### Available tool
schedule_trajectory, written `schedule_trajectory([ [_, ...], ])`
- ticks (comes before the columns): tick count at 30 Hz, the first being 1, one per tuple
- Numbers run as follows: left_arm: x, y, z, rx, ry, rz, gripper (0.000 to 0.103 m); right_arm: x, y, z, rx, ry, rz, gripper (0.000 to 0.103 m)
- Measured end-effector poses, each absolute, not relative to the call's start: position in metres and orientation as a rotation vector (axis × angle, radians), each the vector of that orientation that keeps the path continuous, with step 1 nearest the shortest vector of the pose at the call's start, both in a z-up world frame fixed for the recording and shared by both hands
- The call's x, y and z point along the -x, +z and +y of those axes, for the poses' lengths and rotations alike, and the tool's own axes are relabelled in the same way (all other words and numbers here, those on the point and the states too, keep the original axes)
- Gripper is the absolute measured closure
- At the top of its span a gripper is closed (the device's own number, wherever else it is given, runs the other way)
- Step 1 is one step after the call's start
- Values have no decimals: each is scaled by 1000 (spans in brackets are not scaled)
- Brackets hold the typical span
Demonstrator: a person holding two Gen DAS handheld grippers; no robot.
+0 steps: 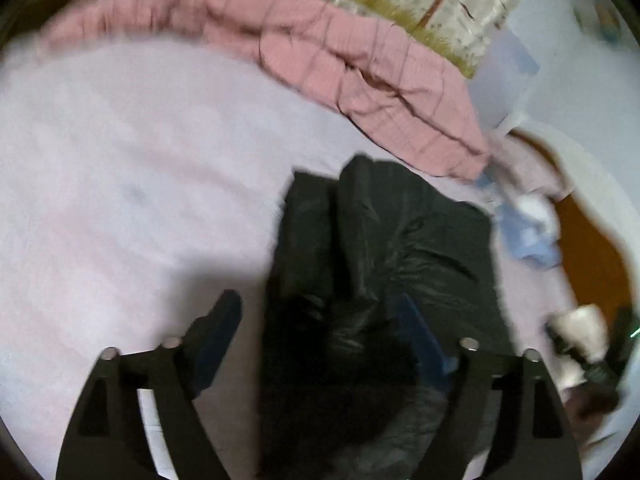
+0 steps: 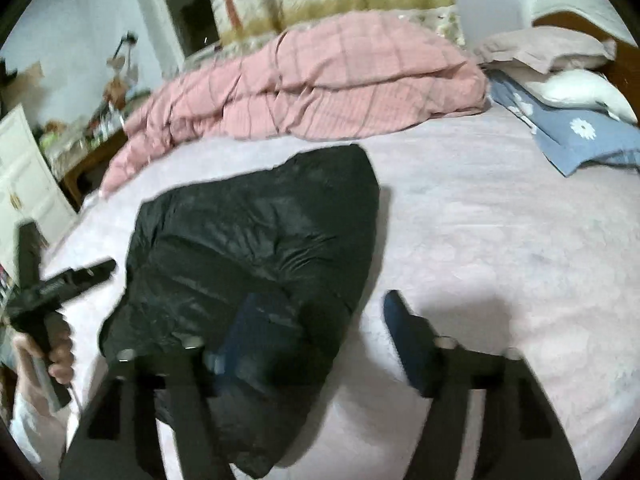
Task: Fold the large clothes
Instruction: 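Grasp the bundled jacket with both grippers and lift it off the bed, then carry the jacket bundle with both grippers toward the cream clothes stack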
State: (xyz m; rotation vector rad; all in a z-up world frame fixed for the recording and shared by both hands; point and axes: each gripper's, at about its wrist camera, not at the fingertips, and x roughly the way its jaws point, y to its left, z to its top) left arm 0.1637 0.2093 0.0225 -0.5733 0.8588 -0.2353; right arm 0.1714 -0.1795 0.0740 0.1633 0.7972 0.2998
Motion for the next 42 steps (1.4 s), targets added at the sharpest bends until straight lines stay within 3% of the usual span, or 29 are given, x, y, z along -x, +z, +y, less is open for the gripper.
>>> schedule_trajectory([
  [2, -168, 5, 219, 746, -295, 892, 11, -173, 67, -191, -266, 353, 839, 30],
  [4, -176, -12, 219, 839, -333, 948, 0, -177, 55, -199, -380, 415, 888, 19],
  [10, -188, -24, 190, 796, -427, 1018, 1, -185, 12, -185, -476, 451, 999, 18],
  [15, -199, -25, 164, 715, -427, 1026, 0, -204, -31, -189, -772, 535, 1038, 17],
  [16, -201, -25, 164, 725, -427, 1024, 2, -206, -32, -186, -774, 543, 1020, 17],
  [18, -204, -26, 161, 724, -432, 1020, 21, -212, -31, -175, -741, 566, 1012, 17],
  [19, -205, -27, 161, 745, -445, 1015, 41, -216, -31, -168, -716, 567, 1013, 19],
  [20, -204, -29, 161, 778, -459, 1015, 49, -217, -31, -164, -705, 565, 1010, 24],
  [22, -200, -19, 159, 713, -431, 995, 59, -218, -30, -164, -714, 548, 980, 49],
  [23, -196, -8, 153, 665, -432, 971, 68, -218, -27, -166, -717, 563, 950, 54],
  [25, -185, 11, 143, 594, -447, 927, 75, -207, -9, -167, -638, 587, 859, 61],
  [35, -155, 104, 91, 461, -538, 766, 79, -167, 78, -207, -530, 572, 688, 61],
  [42, -163, 161, 6, 412, -671, 678, 79, -127, 150, -286, -499, 486, 566, 61],
])
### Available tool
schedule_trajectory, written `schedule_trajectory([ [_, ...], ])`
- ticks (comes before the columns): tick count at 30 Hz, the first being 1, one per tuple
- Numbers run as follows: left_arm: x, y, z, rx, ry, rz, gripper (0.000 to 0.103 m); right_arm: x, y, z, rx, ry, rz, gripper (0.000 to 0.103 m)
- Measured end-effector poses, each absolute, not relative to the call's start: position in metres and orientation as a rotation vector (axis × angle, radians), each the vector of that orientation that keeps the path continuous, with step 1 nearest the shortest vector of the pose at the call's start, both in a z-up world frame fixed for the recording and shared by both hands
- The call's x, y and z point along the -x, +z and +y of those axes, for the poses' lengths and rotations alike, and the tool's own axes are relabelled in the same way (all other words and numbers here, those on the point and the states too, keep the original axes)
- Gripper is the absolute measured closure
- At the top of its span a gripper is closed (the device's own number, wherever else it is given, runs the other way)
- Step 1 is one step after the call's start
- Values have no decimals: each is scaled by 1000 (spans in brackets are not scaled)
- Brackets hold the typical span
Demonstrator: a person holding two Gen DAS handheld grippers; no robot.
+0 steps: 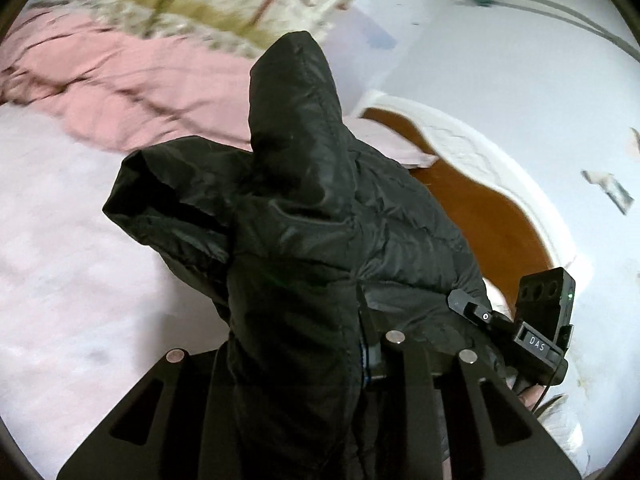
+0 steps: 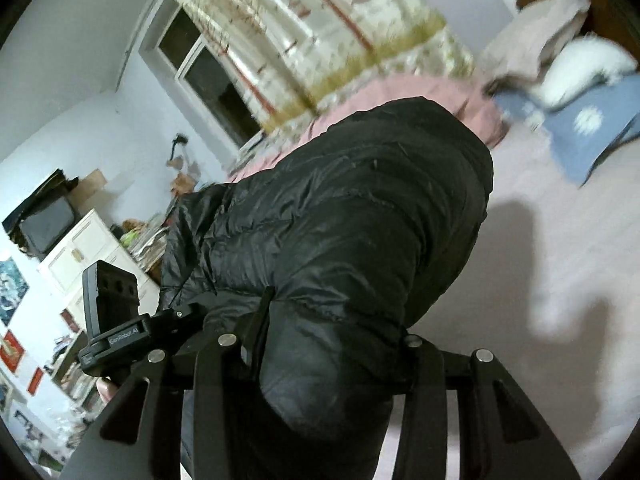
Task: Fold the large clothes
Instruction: 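Carry the jacket bundle with both grippers toward the cream clothes stack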
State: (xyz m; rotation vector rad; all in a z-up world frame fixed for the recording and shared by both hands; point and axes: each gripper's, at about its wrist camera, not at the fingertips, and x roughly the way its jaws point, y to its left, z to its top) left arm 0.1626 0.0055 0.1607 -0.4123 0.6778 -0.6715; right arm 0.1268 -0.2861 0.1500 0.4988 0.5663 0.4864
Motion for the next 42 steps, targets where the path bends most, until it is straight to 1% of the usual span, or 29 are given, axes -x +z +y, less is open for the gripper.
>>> schedule_trajectory([
  [6, -166, 202, -121, 396, -875, 618, 79, -71, 217, -390, -445, 311, 457, 61],
  [12, -158, 235, -262, 390, -1086, 578, 79, -4, 252, -506, -429, 61, 386, 59],
  [15, -162, 231, -331, 387, -1170, 681, 79, 23, 244, -565, -474, -73, 375, 58],
  [17, -176, 220, -370, 360, -1187, 754, 79, 39, 224, -603, -527, -151, 398, 58],
  [19, -174, 209, -406, 287, -1180, 789, 79, 46, 197, -631, -615, -202, 434, 58],
  [22, -165, 191, -443, 189, -1163, 790, 79, 61, 155, -664, -696, -289, 454, 58],
  [25, -150, 180, -468, 26, -1090, 702, 76, 68, 138, -674, -699, -292, 407, 57],
  [27, -151, 170, -474, 44, -1080, 737, 76, 71, 137, -680, -680, -319, 405, 57],
  [29, -145, 171, -472, 74, -1096, 726, 76, 75, 146, -677, -646, -333, 386, 57],
  [32, -134, 177, -478, 4, -1085, 663, 76, 77, 161, -672, -528, -370, 398, 56],
  [34, -136, 174, -482, -8, -1060, 704, 75, 71, 164, -673, -519, -389, 427, 55],
  [36, -135, 169, -482, -2, -1037, 725, 69, 72, 159, -675, -529, -402, 409, 54],
  [38, -131, 170, -483, -50, -994, 689, 52, 63, 157, -670, -473, -465, 425, 48],
  [39, -130, 169, -480, -67, -974, 668, 48, 61, 159, -663, -434, -499, 432, 46],
  [41, -129, 168, -473, -90, -947, 649, 35, 63, 166, -655, -396, -530, 433, 43],
  [42, -130, 169, -468, -99, -920, 642, 32, 63, 169, -651, -383, -539, 432, 39],
])
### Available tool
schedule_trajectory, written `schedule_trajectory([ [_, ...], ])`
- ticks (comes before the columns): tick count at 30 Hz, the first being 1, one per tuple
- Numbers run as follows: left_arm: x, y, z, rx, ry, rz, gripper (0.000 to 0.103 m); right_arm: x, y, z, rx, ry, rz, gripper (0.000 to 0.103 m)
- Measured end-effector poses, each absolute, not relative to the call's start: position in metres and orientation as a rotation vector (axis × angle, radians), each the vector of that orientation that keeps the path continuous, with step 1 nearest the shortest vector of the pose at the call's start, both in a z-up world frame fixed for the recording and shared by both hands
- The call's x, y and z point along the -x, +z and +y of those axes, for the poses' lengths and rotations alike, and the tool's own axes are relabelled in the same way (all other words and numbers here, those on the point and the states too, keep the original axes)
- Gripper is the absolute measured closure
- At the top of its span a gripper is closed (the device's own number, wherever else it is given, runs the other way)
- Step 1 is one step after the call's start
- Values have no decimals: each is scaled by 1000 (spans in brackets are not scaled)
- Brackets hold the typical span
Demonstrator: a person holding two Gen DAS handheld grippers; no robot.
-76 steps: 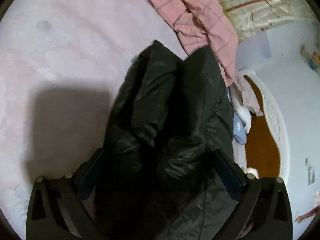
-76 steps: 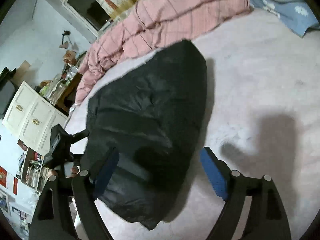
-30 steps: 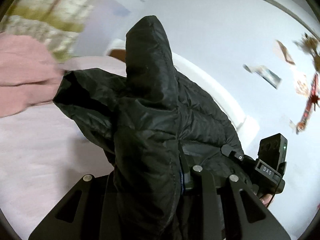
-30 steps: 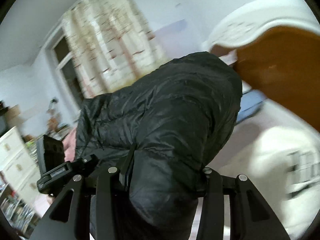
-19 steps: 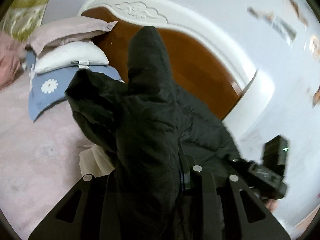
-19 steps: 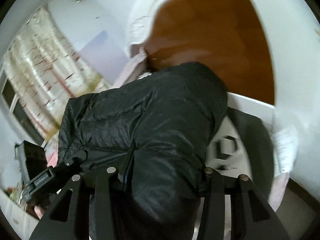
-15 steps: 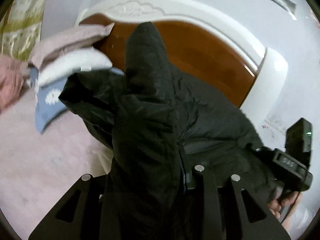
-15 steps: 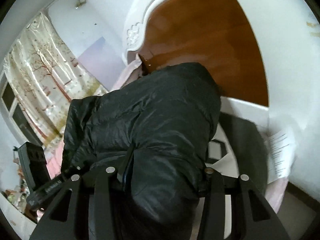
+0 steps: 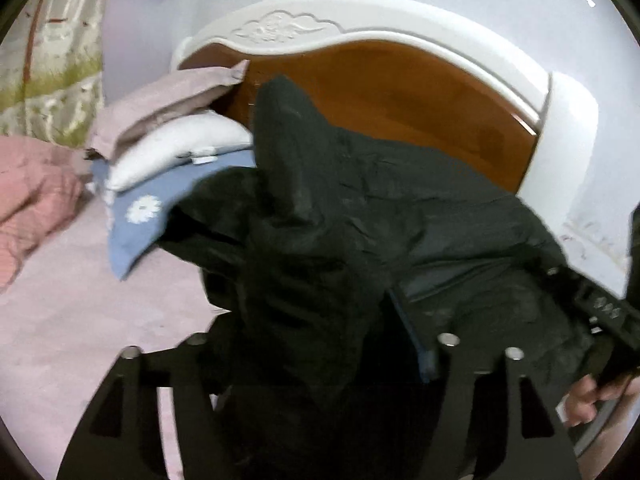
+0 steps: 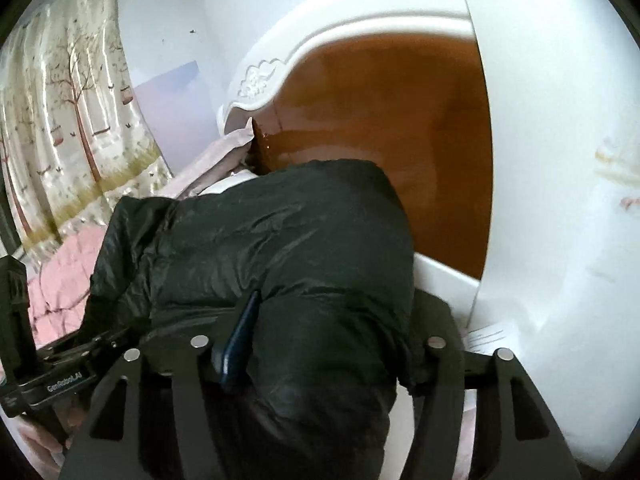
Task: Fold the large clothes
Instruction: 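Carry the jacket bundle with both grippers toward the cream clothes stack, then lower the jacket onto the cream stack and open both grippers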
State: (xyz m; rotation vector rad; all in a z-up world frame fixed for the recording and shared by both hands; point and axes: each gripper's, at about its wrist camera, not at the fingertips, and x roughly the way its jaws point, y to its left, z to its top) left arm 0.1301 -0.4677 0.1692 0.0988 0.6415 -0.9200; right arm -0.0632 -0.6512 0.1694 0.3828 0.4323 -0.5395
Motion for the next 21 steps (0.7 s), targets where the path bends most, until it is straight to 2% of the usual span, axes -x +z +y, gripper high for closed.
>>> schedule_trajectory([
  [2, -131, 174, -456, -105, -861, 603, 20, 65, 177, -643, -339, -595, 428, 31],
  [4, -134, 181, -442, -109, -830, 567, 14, 72, 190, -633, -273, -673, 399, 18],
  [5, -133, 186, -436, -111, -829, 553, 10, 76, 195, -629, -253, -694, 384, 16],
  [8, -124, 198, -414, -133, -804, 466, 3, 85, 216, -613, -224, -726, 338, 12],
  [10, -113, 207, -395, -141, -792, 381, 1, 93, 231, -594, -194, -746, 285, 0],
  [15, -84, 218, -352, -224, -754, 250, 1, 110, 256, -530, -147, -690, 138, 0],
  [21, -66, 216, -279, -127, -725, 180, 1, 98, 232, -452, -198, -560, 106, 0],
])
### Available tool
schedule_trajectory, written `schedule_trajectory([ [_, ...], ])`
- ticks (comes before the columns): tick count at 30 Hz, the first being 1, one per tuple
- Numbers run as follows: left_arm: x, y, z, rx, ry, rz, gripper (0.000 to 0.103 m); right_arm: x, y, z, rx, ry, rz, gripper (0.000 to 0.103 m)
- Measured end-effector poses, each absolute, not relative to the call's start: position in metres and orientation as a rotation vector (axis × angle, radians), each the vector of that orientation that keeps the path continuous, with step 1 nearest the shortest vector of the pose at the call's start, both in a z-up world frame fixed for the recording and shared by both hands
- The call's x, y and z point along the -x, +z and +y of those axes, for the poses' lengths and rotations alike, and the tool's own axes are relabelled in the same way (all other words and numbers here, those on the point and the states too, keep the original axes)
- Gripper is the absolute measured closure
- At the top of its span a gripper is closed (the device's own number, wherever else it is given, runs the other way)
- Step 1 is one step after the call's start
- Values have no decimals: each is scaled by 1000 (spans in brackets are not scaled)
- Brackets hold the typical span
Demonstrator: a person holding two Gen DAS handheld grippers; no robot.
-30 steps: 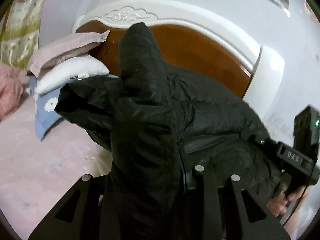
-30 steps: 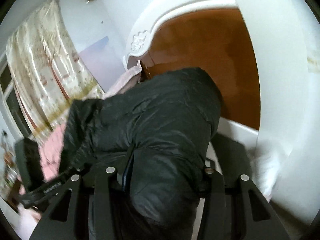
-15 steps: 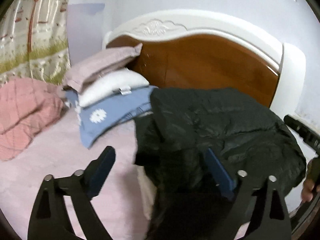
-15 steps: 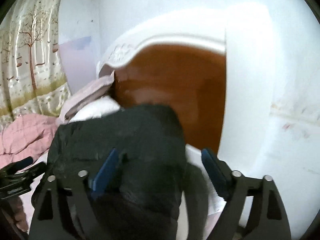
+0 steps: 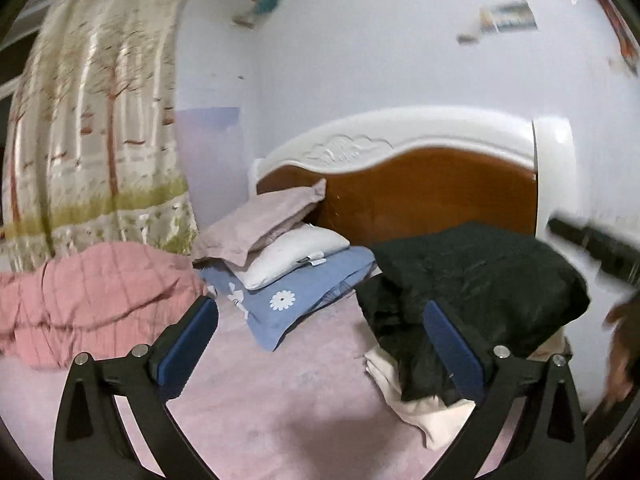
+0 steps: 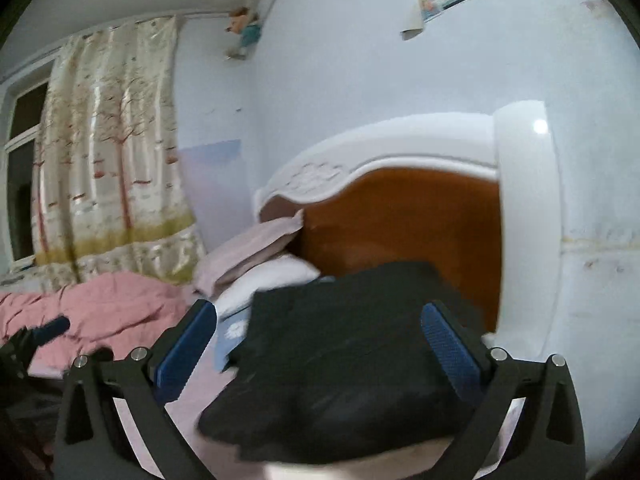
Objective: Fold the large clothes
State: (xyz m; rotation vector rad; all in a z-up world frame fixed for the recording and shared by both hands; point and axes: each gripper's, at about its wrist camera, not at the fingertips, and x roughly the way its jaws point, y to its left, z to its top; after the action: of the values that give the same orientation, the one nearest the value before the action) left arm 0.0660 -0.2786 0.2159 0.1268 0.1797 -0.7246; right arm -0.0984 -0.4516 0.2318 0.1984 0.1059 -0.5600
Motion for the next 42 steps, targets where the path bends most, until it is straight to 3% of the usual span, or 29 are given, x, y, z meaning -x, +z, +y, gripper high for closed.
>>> schedule_trajectory([
  [9, -55, 143, -212, -126, -667, 158, 1, 77, 137, -362, -182, -514, 167, 0],
  [18, -86, 68, -182, -114, -599, 235, 1, 48, 53, -351, -201, -564, 267, 0],
  [24, -105, 41, -187, -127, -601, 291, 1, 35, 29, -356, -205, -591, 290, 0],
  [42, -103, 24, -205, -197, -573, 285, 0, 20, 21, -327, -49, -643, 295, 0],
])
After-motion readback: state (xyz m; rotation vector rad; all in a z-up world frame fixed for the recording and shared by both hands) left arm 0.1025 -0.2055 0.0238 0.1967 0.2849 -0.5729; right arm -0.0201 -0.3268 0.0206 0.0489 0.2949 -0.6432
